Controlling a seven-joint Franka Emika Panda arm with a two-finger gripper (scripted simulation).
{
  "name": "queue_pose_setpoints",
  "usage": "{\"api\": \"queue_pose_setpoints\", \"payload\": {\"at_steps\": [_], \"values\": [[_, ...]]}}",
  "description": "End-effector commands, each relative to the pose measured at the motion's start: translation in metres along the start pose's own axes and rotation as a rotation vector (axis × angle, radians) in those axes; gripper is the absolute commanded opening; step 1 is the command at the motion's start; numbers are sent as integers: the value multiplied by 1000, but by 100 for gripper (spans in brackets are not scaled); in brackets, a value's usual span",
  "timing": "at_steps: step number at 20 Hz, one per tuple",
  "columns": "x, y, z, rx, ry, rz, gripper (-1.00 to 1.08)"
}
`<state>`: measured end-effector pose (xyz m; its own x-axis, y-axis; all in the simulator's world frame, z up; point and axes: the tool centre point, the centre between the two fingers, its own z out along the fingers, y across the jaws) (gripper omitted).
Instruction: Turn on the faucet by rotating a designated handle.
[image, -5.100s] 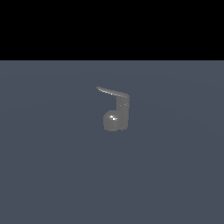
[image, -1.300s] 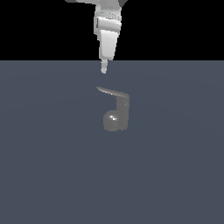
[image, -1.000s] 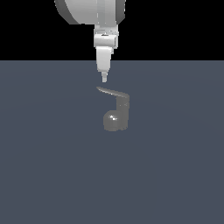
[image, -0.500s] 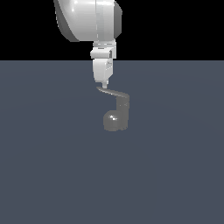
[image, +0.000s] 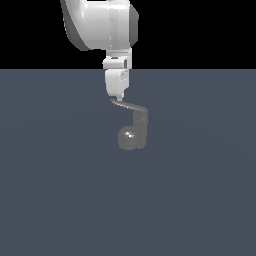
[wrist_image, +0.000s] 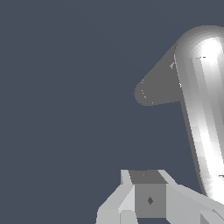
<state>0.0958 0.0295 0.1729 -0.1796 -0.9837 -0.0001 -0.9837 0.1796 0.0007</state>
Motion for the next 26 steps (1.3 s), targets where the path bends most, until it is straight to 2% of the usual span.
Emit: {"api": "queue_pose_setpoints", "payload": {"at_steps": [1, 26], "values": [[-1, 5, 0, 0, 0, -1, -100], [-13, 70, 0, 0, 0, 0, -100]]}}
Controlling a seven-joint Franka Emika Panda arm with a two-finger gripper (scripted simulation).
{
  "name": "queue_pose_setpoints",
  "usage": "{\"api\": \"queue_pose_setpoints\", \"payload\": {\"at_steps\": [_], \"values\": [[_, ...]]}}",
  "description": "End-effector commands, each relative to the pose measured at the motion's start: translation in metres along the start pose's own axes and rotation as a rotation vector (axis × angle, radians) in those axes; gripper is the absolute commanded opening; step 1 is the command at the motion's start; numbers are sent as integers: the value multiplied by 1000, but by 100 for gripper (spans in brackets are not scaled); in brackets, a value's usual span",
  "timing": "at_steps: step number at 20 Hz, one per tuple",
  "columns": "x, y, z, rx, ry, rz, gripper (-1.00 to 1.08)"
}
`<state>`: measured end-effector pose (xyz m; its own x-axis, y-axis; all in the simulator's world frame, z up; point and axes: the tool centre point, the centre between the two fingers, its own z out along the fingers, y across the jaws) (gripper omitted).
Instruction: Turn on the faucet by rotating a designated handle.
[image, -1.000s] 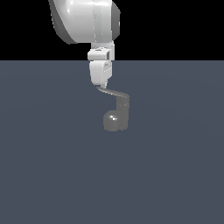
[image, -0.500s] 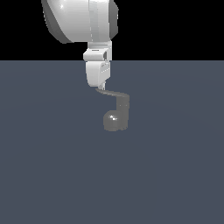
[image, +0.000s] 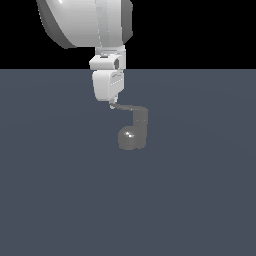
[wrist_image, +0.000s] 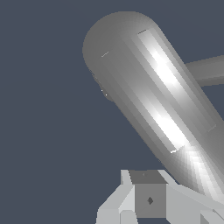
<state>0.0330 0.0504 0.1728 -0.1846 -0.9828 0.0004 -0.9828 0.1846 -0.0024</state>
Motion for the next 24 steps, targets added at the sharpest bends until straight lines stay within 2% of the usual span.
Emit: {"api": "queue_pose_setpoints", "payload": {"at_steps": [1, 24], "values": [[1, 0, 0, 1, 2, 0, -100], [34, 58, 0, -2, 0, -3, -100]]}}
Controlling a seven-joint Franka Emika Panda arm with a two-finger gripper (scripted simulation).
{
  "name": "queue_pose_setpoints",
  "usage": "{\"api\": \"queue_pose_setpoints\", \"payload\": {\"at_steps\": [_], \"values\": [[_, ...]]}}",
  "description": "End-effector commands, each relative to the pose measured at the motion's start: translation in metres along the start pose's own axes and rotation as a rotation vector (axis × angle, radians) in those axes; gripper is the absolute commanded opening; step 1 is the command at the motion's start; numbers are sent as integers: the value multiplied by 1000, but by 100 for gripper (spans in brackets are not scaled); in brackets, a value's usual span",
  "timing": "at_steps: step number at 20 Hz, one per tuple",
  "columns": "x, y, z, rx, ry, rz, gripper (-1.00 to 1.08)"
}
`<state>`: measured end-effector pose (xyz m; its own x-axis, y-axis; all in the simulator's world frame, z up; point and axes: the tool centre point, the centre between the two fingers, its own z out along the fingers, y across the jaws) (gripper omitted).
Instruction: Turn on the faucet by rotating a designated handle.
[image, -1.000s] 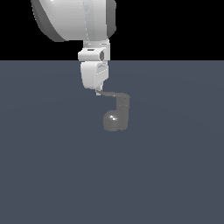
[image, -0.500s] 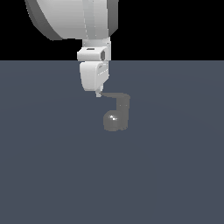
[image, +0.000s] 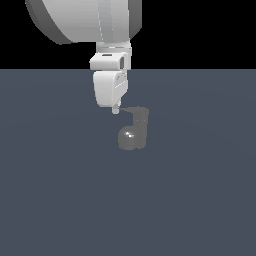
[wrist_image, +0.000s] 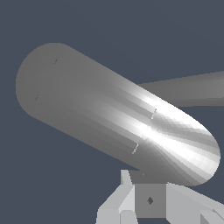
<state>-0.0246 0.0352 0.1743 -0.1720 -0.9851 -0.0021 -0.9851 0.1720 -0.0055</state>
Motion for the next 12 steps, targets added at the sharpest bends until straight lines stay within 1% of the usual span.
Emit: {"api": "queue_pose_setpoints", "payload": {"at_steps": [1, 6, 7, 12], "values": [[9, 7, 1, -5, 2, 9, -100], [15, 17, 1, -5, 2, 9, -100], [9, 14, 0, -1, 0, 0, -100], [37, 20, 0, -3, 0, 3, -100]]}}
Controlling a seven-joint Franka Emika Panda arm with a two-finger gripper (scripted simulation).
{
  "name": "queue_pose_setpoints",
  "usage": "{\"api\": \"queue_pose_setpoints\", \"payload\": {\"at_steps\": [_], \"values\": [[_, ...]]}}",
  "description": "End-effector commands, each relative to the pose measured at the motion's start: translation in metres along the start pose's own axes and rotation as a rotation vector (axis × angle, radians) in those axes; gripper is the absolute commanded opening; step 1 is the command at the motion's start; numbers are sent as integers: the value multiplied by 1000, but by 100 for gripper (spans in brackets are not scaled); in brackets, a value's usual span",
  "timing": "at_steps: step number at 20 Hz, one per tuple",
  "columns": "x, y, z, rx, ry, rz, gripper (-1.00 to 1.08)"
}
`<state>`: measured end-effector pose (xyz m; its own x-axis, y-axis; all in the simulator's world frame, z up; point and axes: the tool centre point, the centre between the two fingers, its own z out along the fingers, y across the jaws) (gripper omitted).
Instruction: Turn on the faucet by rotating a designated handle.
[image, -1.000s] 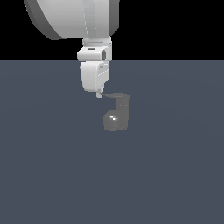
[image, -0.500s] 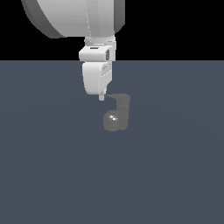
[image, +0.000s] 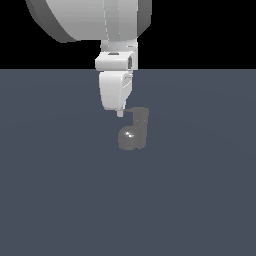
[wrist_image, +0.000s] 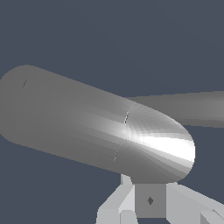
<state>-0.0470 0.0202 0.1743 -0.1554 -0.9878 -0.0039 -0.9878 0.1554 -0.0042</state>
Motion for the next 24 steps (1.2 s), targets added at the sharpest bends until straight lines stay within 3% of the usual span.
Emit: {"api": "queue_pose_setpoints", "payload": {"at_steps": [1, 9, 10, 11, 24], "values": [[24, 2, 1, -2, 2, 21, -100], [72, 12, 1, -4, 4, 25, -100], [72, 12, 1, -4, 4, 25, -100], [46, 12, 0, -2, -2, -15, -100], [92, -11, 0, -3, 1, 5, -100]]}}
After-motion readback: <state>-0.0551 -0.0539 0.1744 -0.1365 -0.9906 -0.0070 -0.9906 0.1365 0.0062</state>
